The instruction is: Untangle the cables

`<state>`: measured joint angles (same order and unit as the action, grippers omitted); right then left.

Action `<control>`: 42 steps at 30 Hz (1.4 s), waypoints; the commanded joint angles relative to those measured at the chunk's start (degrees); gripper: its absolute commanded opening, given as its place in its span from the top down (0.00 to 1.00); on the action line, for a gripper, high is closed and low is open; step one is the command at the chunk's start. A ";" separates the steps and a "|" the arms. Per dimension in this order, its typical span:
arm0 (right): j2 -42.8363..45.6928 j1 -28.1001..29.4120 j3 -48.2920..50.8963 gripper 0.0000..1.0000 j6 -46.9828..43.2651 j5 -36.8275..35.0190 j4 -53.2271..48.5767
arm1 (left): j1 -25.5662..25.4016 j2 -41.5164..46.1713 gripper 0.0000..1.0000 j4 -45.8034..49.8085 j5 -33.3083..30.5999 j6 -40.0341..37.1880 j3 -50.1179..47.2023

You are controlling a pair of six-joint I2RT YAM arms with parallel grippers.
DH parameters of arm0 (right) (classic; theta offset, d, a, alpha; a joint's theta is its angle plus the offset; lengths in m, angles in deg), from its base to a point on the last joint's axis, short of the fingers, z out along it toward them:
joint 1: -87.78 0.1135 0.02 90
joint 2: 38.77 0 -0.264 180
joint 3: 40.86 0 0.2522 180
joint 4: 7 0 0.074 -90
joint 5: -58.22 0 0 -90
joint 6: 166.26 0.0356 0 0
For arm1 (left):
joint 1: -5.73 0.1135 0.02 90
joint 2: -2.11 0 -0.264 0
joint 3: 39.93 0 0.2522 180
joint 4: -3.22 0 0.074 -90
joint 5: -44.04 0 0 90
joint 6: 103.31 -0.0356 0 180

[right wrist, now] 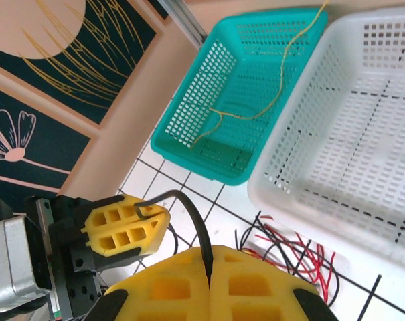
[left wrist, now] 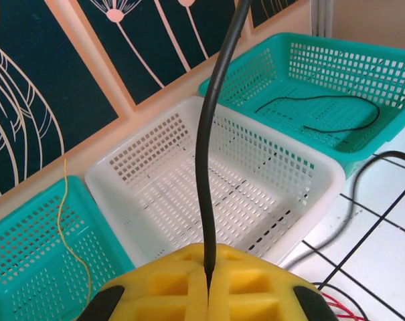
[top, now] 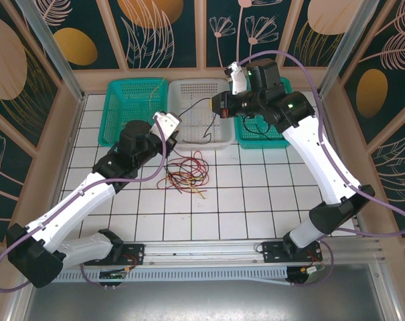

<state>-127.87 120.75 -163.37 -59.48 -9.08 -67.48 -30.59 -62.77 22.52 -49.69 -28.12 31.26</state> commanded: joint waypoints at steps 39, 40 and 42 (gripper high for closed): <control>-0.33 -37.72 28.14 0.43 12.14 1.13 24.74 | 0.02 2.46 0.26 0.65 2.14 52.61 -12.51; 1.53 -36.72 28.63 0.43 10.87 -0.70 23.80 | 0.04 2.10 0.26 1.01 1.70 52.97 -12.53; 4.91 -33.50 29.99 0.44 8.54 -3.25 22.59 | 0.14 1.48 0.25 2.11 0.31 54.68 -13.04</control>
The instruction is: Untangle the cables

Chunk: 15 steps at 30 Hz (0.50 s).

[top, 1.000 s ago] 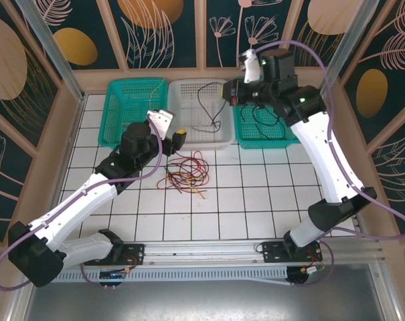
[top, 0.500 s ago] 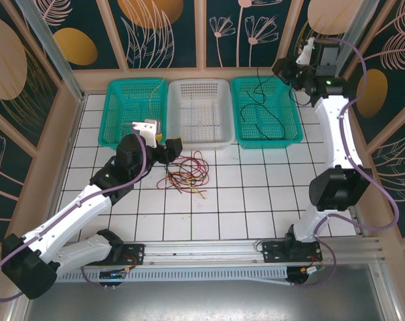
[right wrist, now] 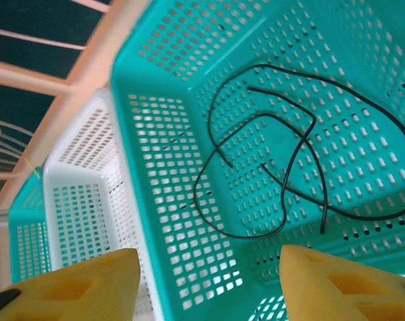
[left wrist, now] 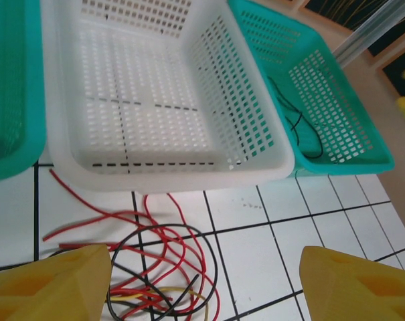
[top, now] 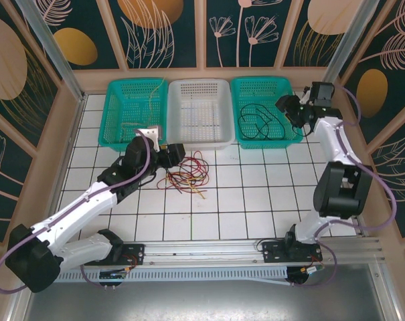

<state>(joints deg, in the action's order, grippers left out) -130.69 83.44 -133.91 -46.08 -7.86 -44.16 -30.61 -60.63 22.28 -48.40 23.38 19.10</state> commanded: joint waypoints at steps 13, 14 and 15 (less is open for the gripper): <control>20.27 37.25 24.72 0.47 3.04 -13.90 9.61 | 0.29 -7.48 0.44 0.46 13.11 10.88 -7.03; 19.10 38.84 25.48 0.48 4.10 -13.52 10.45 | 0.26 -7.89 0.46 0.25 13.90 10.78 -7.25; 17.70 40.67 26.12 0.48 4.97 -13.62 11.33 | 0.24 -8.01 0.47 0.67 13.57 10.85 -7.23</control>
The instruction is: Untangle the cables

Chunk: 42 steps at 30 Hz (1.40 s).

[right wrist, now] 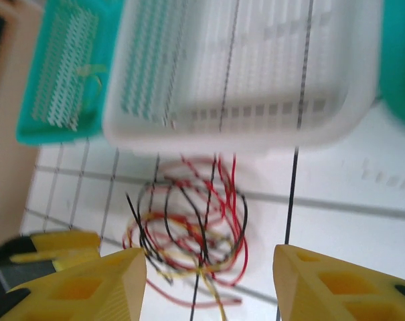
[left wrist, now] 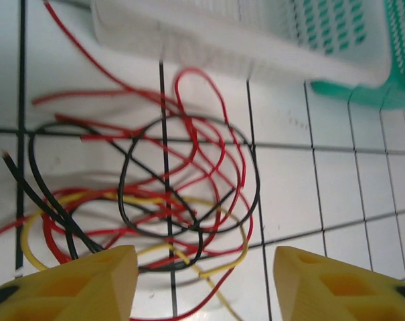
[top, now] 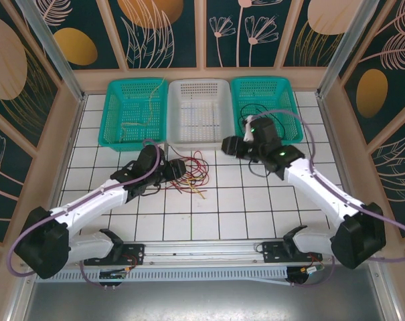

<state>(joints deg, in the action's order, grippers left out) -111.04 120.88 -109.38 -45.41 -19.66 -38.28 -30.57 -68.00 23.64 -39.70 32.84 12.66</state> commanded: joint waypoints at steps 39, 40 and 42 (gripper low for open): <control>-17.58 14.36 -10.17 0.67 4.23 -11.94 0.90 | 7.77 -2.98 0.75 2.31 5.43 10.05 -5.78; -17.48 14.36 -10.39 0.68 4.19 -11.95 0.78 | 7.73 -3.36 0.76 2.14 5.57 10.17 -5.74; -17.48 14.36 -10.78 0.70 4.02 -11.97 0.60 | 7.49 -4.25 0.77 1.81 6.18 10.83 -5.48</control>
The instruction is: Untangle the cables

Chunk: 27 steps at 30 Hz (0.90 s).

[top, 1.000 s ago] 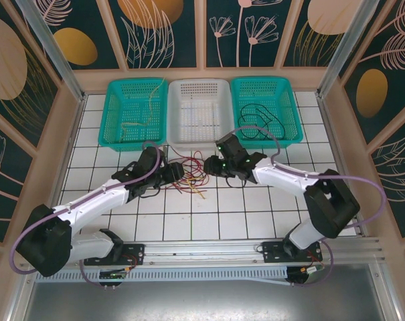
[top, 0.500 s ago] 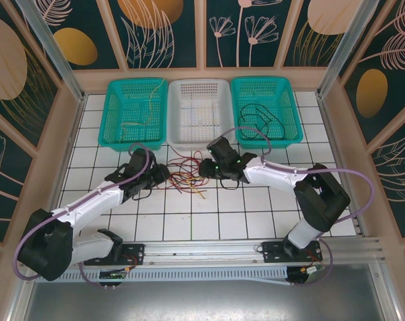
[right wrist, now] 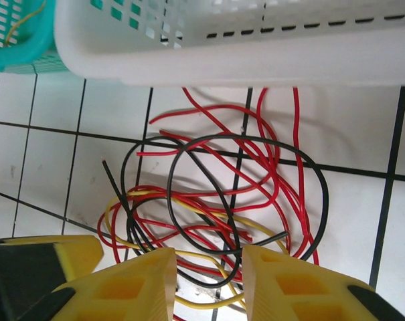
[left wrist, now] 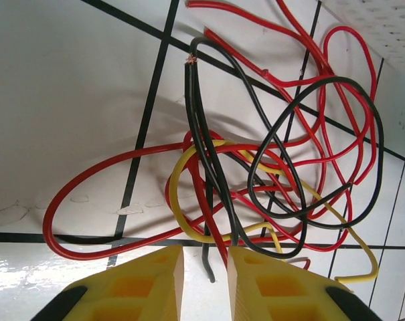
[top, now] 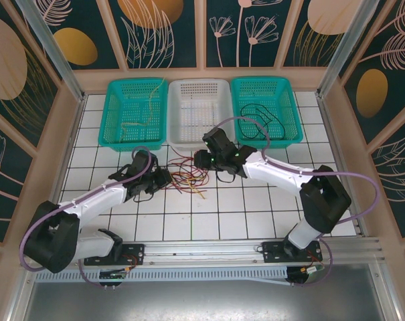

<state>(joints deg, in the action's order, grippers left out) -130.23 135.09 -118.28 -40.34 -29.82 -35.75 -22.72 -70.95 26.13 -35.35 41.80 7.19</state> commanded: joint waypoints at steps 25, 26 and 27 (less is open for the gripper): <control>1.80 0.15 -2.74 0.77 -1.91 -1.69 -2.92 | -4.78 -6.21 0.74 -2.86 -0.06 6.89 2.61; 1.98 0.15 -2.63 0.78 -1.91 -1.78 -2.95 | -4.78 -6.37 0.75 -3.06 -0.14 7.11 2.50; 2.04 0.15 -2.61 0.78 -1.91 -1.89 -3.02 | -4.78 -6.33 0.77 -3.04 -0.43 7.27 2.51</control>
<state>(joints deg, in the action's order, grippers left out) -129.99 135.09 -119.09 -41.43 -30.48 -37.76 -27.24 -76.41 23.92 -34.89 47.20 9.53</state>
